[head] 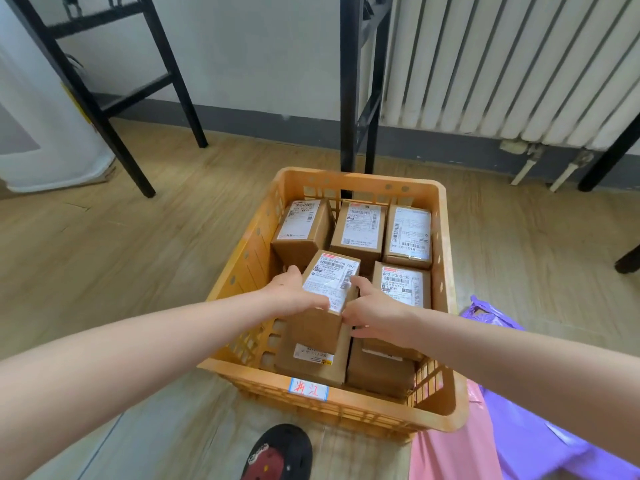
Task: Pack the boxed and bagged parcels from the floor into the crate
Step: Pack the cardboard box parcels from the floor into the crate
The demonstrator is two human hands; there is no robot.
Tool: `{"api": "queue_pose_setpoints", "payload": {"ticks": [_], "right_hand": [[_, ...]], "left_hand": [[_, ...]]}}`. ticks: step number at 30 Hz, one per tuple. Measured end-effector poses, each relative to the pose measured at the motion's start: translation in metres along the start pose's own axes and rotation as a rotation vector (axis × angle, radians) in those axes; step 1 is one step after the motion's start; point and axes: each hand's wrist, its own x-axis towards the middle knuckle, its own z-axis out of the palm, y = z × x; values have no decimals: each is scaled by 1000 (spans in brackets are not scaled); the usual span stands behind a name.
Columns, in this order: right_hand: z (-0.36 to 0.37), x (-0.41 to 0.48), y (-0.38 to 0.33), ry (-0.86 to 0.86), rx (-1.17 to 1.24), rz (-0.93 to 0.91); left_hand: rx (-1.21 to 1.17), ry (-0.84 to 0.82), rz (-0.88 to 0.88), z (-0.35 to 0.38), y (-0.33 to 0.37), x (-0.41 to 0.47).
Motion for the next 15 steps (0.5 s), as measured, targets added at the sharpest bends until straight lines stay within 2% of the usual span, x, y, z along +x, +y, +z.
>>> {"api": "queue_pose_setpoints", "payload": {"ticks": [6,9,12,15], "right_hand": [[6,-4,12,-133,-33,4],[4,-7,13,-202,-96,-22],[-3,-7,15,-210,-125,-42],[-12,-8,20,-213,-108,-30]], "left_hand": [[360,78,27,23,-3,3],[357,28,31,14,-6,9],[341,65,-15,-11,-19,11],[534,157,-29,-24,-35,6]]}}
